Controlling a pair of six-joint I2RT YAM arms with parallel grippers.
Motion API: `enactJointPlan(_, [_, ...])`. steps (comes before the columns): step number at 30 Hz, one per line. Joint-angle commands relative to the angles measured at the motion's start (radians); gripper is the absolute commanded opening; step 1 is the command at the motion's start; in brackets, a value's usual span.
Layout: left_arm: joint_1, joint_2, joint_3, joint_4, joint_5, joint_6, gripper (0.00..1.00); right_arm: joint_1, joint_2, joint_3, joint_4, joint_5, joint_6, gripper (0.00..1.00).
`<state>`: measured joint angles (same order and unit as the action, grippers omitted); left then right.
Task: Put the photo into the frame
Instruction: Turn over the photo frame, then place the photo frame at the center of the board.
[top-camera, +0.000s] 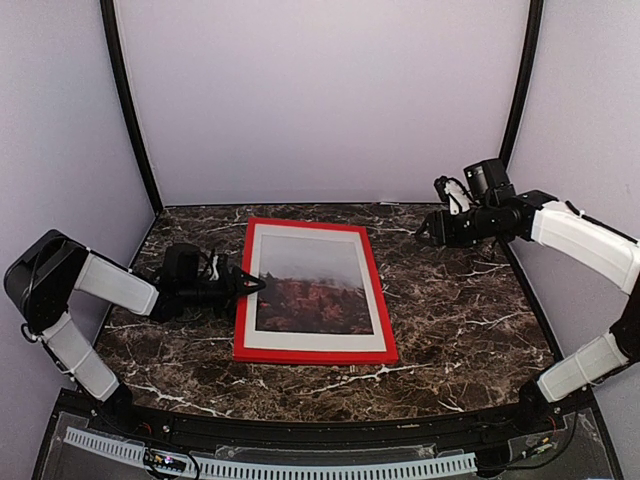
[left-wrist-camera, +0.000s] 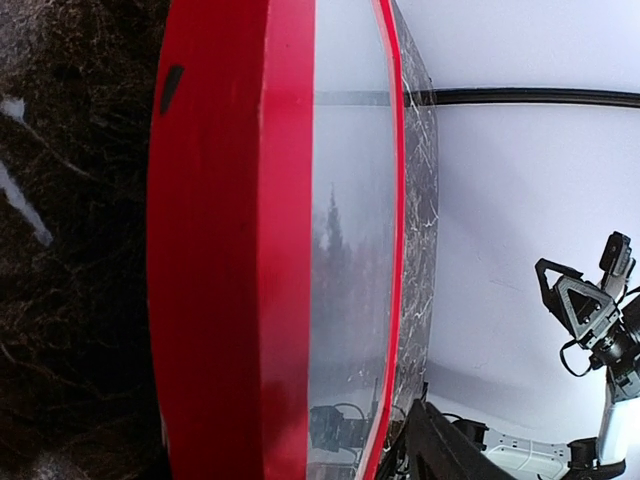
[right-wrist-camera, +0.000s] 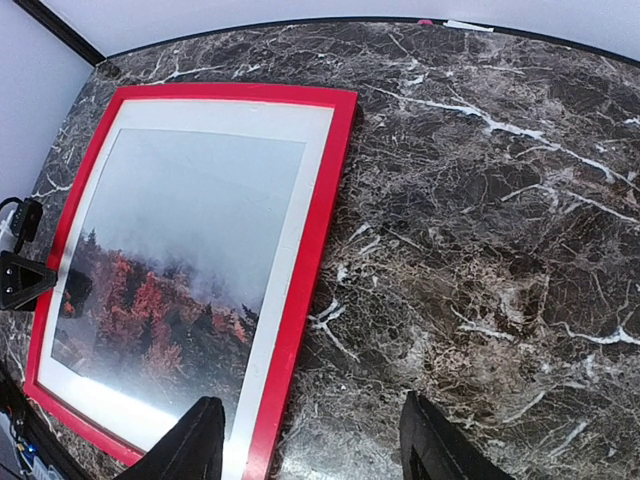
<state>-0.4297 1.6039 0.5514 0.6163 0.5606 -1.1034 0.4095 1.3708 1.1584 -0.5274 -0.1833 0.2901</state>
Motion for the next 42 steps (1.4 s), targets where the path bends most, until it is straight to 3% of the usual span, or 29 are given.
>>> enactJointPlan(1, [-0.003, 0.016, 0.015, 0.045, 0.030, 0.046, 0.64, -0.008, -0.034, -0.020, 0.041, 0.004, 0.002, 0.62])
enactJointPlan(12, [-0.001, 0.054, 0.082, -0.128, 0.025, 0.193, 0.70, -0.008, -0.064, -0.079, 0.067, 0.019, -0.007, 0.74])
enactJointPlan(20, [0.001, 0.039, 0.181, -0.421, -0.090, 0.365, 0.73, -0.008, -0.063, -0.093, 0.068, 0.030, -0.014, 0.75])
enactJointPlan(32, [0.052, 0.019, 0.261, -0.600, -0.188, 0.508, 0.77, -0.008, -0.064, -0.120, 0.075, 0.039, -0.015, 0.76])
enactJointPlan(42, [0.060, -0.176, 0.346, -0.846, -0.502, 0.662, 0.79, -0.008, -0.068, -0.100, 0.041, 0.116, -0.027, 0.81])
